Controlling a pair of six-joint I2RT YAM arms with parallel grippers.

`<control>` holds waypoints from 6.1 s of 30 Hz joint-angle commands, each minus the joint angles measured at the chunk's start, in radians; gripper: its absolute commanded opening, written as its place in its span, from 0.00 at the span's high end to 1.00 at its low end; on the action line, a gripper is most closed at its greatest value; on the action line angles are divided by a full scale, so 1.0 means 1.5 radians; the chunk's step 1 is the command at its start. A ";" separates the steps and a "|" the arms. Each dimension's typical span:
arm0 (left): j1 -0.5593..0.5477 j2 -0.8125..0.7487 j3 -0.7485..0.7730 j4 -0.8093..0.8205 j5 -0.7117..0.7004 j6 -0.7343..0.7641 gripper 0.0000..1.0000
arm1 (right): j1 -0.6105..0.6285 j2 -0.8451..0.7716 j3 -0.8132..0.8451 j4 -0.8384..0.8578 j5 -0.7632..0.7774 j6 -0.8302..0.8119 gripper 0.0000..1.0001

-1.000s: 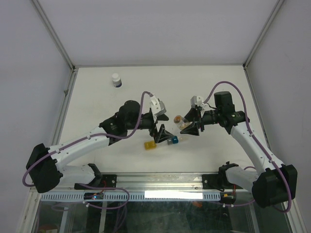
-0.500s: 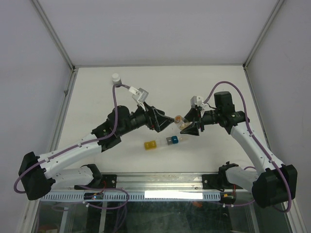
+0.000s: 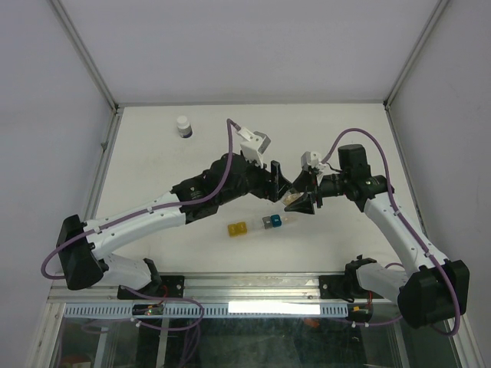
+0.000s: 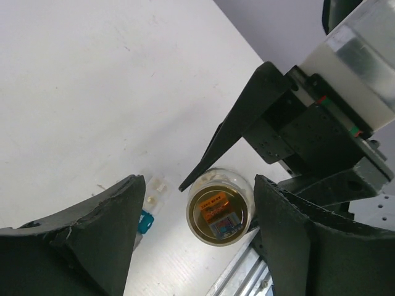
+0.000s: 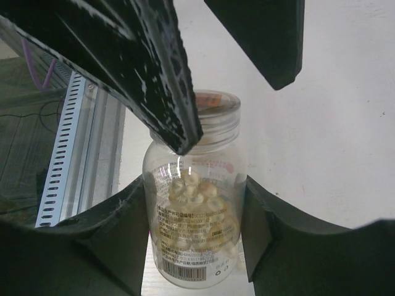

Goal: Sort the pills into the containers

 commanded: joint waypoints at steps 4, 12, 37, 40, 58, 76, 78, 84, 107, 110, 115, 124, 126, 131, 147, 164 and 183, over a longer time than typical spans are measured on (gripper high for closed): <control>-0.009 0.012 0.049 -0.032 0.033 0.028 0.38 | -0.002 -0.010 0.013 0.024 -0.012 -0.001 1.00; -0.012 0.016 0.058 -0.049 0.071 0.028 0.47 | -0.003 -0.010 0.013 0.024 -0.012 -0.001 1.00; 0.016 0.000 0.060 -0.058 0.396 0.686 0.04 | -0.004 -0.013 0.014 0.023 -0.011 -0.001 1.00; 0.020 -0.016 0.081 -0.015 0.350 0.605 0.01 | -0.004 -0.012 0.013 0.023 -0.010 -0.003 1.00; 0.029 -0.134 -0.032 0.019 0.055 0.013 0.17 | -0.004 -0.010 0.013 0.022 -0.012 -0.005 1.00; 0.020 -0.015 0.061 -0.042 0.072 0.030 0.22 | -0.004 -0.010 0.013 0.022 -0.009 -0.005 1.00; 0.020 -0.007 0.068 -0.049 0.079 0.032 0.25 | -0.004 -0.010 0.013 0.022 -0.008 -0.005 1.00; 0.017 0.007 0.079 -0.069 0.088 0.033 0.32 | -0.004 -0.010 0.013 0.022 -0.009 -0.005 1.00; -0.004 0.023 0.102 -0.120 0.122 0.042 0.66 | -0.004 -0.010 0.013 0.022 -0.009 -0.005 1.00; -0.004 0.023 0.102 -0.116 0.142 0.090 0.70 | -0.003 -0.010 0.013 0.022 -0.009 -0.005 1.00; -0.002 0.022 0.064 -0.080 0.351 0.388 0.77 | -0.004 -0.011 0.013 0.022 -0.011 -0.006 1.00; 0.104 0.012 0.061 -0.038 0.512 0.666 0.24 | -0.004 -0.015 0.013 0.021 -0.006 -0.008 1.00; 0.110 -0.012 0.035 0.031 0.490 0.611 0.10 | -0.004 -0.015 0.013 0.020 -0.006 -0.009 1.00; 0.111 -0.113 -0.071 0.206 0.406 0.444 0.01 | -0.004 -0.015 0.014 0.017 -0.008 -0.012 1.00; -0.018 -0.150 -0.059 0.020 -0.068 0.003 0.15 | -0.004 -0.009 0.014 0.017 -0.008 -0.013 1.00; -0.028 -0.005 0.059 -0.046 0.027 0.021 0.28 | -0.004 -0.010 0.013 0.016 -0.008 -0.013 1.00; -0.028 0.026 0.071 -0.059 0.108 0.140 0.77 | -0.004 -0.012 0.014 0.017 -0.009 -0.013 1.00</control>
